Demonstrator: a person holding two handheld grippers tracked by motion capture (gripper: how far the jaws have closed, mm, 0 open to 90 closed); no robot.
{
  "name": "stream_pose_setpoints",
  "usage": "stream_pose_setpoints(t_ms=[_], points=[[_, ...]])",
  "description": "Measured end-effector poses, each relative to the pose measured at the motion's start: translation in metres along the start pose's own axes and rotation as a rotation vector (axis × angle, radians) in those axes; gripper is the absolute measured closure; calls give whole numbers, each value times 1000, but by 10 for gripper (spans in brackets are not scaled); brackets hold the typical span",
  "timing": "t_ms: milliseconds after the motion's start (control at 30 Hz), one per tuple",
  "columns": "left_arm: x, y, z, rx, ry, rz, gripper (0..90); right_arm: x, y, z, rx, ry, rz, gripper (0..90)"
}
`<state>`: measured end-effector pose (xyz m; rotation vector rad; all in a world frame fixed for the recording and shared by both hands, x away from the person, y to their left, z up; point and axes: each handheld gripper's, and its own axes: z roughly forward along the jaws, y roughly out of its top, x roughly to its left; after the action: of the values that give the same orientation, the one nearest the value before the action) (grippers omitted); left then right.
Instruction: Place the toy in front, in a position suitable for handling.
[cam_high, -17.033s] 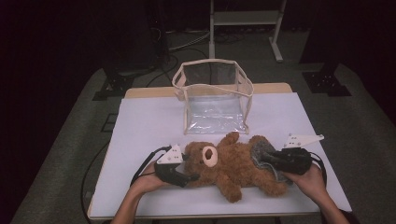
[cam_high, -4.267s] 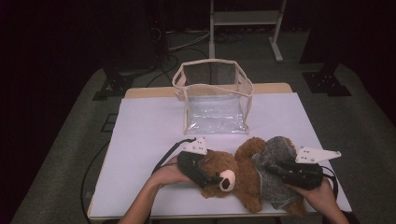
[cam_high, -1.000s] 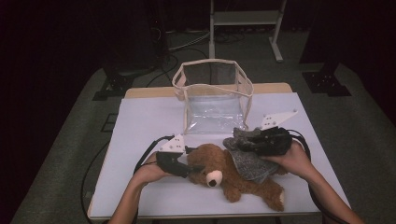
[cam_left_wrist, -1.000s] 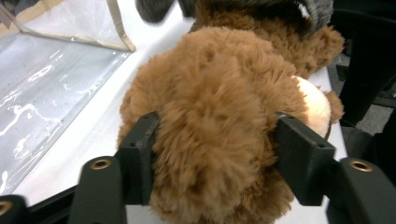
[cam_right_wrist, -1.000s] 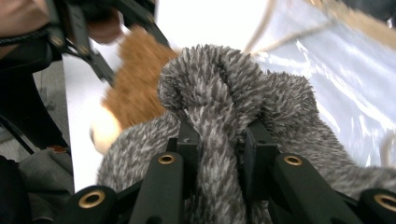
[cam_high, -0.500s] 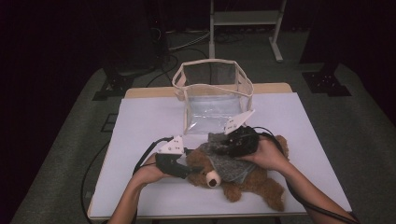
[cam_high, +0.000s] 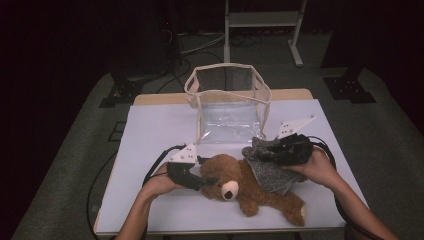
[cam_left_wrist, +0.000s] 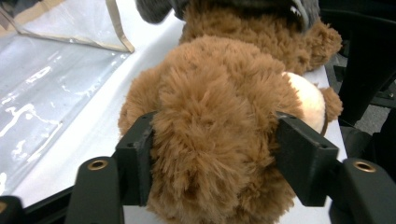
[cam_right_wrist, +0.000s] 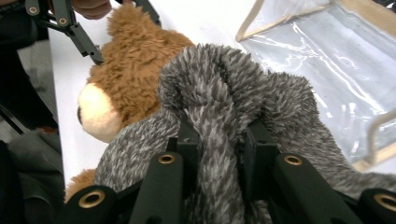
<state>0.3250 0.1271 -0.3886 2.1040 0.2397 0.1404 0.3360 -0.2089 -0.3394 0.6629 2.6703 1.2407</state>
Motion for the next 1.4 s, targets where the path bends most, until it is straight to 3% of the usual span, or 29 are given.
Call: stream_pose_setpoints(t_ms=[133, 200, 267, 400, 567, 667, 733, 833, 1067, 1267, 1400], points=[[-3, 11, 4, -23, -7, 12, 312, 7, -4, 5, -27, 10, -3, 719], [-6, 16, 9, -11, -7, 27, 332, 10, -4, 5, -31, 6, -14, 719], [-8, 16, 15, 18, 13, 51, 380, 12, -3, 1, -34, -5, -25, 719], [-7, 11, 15, 8, 13, 30, 400, 4, -7, -17, -54, -47, -10, 718], [-8, 10, 14, 6, 12, 33, 404, -21, -26, -48, -71, -114, 85, 718], [-8, 10, 14, 9, 11, 36, 404, -32, -39, -54, -57, -134, 135, 719], [-8, 10, 14, 8, 11, 37, 404, -34, -46, -52, -40, -128, 152, 719], [-9, 11, 14, 11, 11, 40, 405, -30, -47, -45, -30, -93, 136, 719], [-10, 10, 14, 15, 5, 46, 406, -15, -20, -17, -1, -16, 65, 719], [-11, 11, 14, 14, 4, 50, 405, -8, -5, 3, -18, 71, 52, 720], [-12, 11, 14, 17, 2, 54, 404, 1, 0, 17, 1, 109, 35, 719]])
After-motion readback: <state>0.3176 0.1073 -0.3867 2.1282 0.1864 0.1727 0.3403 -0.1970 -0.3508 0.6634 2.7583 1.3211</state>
